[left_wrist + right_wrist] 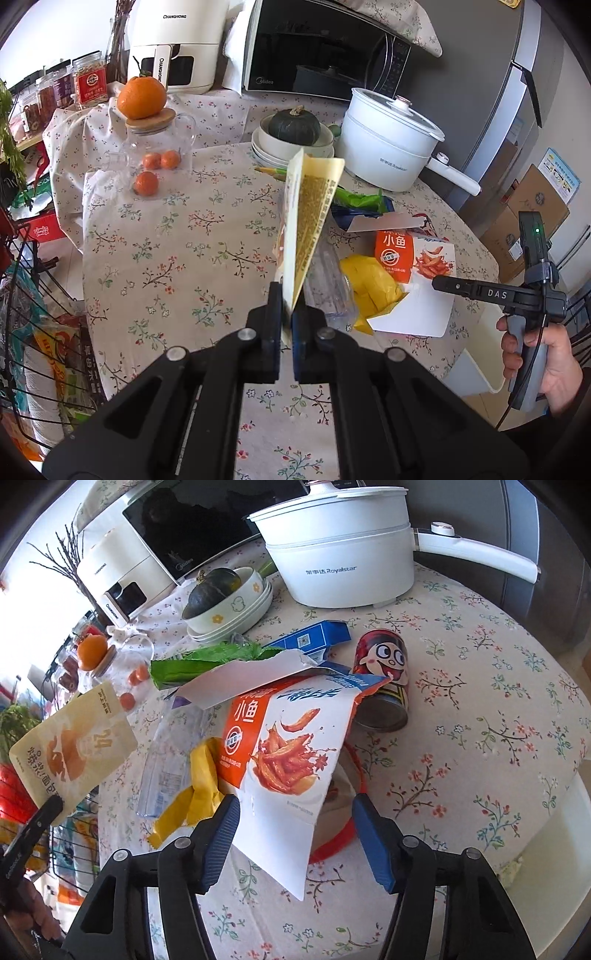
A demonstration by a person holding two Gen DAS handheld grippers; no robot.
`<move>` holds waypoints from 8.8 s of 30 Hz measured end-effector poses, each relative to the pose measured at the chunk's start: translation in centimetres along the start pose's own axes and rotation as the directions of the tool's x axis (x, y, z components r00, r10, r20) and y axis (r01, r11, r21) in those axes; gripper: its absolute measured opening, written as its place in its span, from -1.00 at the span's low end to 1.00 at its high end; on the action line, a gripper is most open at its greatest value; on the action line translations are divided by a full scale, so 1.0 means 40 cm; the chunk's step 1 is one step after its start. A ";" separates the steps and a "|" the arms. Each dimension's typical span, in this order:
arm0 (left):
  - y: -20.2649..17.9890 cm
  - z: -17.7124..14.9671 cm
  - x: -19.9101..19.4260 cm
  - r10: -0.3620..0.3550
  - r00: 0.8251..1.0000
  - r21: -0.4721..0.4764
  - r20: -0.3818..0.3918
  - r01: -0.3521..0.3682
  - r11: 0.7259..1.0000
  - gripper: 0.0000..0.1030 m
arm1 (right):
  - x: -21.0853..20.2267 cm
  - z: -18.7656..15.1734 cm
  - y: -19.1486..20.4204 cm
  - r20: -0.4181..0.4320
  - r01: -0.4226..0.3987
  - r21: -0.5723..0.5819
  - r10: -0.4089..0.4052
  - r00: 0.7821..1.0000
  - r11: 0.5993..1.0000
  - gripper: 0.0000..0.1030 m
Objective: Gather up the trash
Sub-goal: 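Lift the bread bag with the left gripper while the right gripper grasps the red snack bag, then carry both bags over the white bin and release them inside, then move both grippers back toward the table and the yellow bag, then grasp the yellow bag with the left gripper while the right gripper grasps the tissue on the plate, then carry the yellow bag and tissue over the white bin and release both inside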
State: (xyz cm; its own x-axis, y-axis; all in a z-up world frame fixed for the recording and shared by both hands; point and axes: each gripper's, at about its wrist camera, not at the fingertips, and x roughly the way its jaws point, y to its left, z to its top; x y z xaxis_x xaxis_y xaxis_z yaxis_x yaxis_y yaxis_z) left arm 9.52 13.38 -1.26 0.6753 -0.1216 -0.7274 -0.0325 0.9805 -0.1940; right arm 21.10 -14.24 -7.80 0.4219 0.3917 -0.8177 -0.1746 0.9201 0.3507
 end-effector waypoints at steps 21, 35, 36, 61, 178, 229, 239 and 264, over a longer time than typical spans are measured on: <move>0.002 0.007 -0.021 -0.018 1.000 -0.019 0.015 0.019 1.000 -0.90 | -0.116 0.006 0.086 0.099 -0.126 -0.082 0.133 0.986 0.989 -0.95; -0.051 0.011 -0.038 -0.083 0.996 0.006 0.030 0.083 0.997 -0.90 | -0.249 0.004 0.013 0.205 -0.132 -0.047 0.138 0.969 0.990 -0.95; -0.058 0.011 -0.037 -0.090 0.996 0.011 0.029 0.089 0.996 -0.90 | -0.256 0.002 0.007 0.211 -0.128 -0.044 0.134 0.968 0.991 -0.95; -0.415 -0.040 0.021 -0.285 0.956 0.223 -0.070 0.294 0.930 -0.90 | -0.444 -0.089 -0.321 0.285 0.000 0.134 -0.038 0.958 0.991 -0.95; -0.193 -0.124 0.214 -0.178 0.973 -0.093 -0.148 0.165 0.982 0.55 | -0.273 -0.139 -0.314 0.040 0.247 0.103 -0.252 0.967 0.964 0.58; -0.077 -0.032 -0.007 -0.059 0.998 0.044 0.006 0.059 0.997 -0.65 | -0.017 -0.027 0.048 -0.006 0.129 -0.076 -0.130 0.991 0.989 0.21; -0.047 -0.018 -0.023 -0.061 0.998 -0.001 0.030 0.061 0.998 -0.65 | 0.071 -0.019 0.077 -0.043 0.128 -0.109 -0.133 0.990 0.986 -0.36; -0.166 -0.012 -0.034 -0.139 0.990 0.079 0.038 0.136 0.988 -0.65 | -0.131 -0.032 0.043 0.064 0.058 -0.136 -0.050 0.997 0.989 -0.67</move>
State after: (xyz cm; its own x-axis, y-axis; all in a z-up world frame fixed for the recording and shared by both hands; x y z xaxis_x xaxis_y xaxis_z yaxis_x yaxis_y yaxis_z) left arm 8.48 6.96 0.69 0.7006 -0.2507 -0.6681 0.1178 0.9640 -0.2382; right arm 17.46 -14.70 -3.50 0.4865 0.3442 -0.8030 -0.2689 0.9335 0.2372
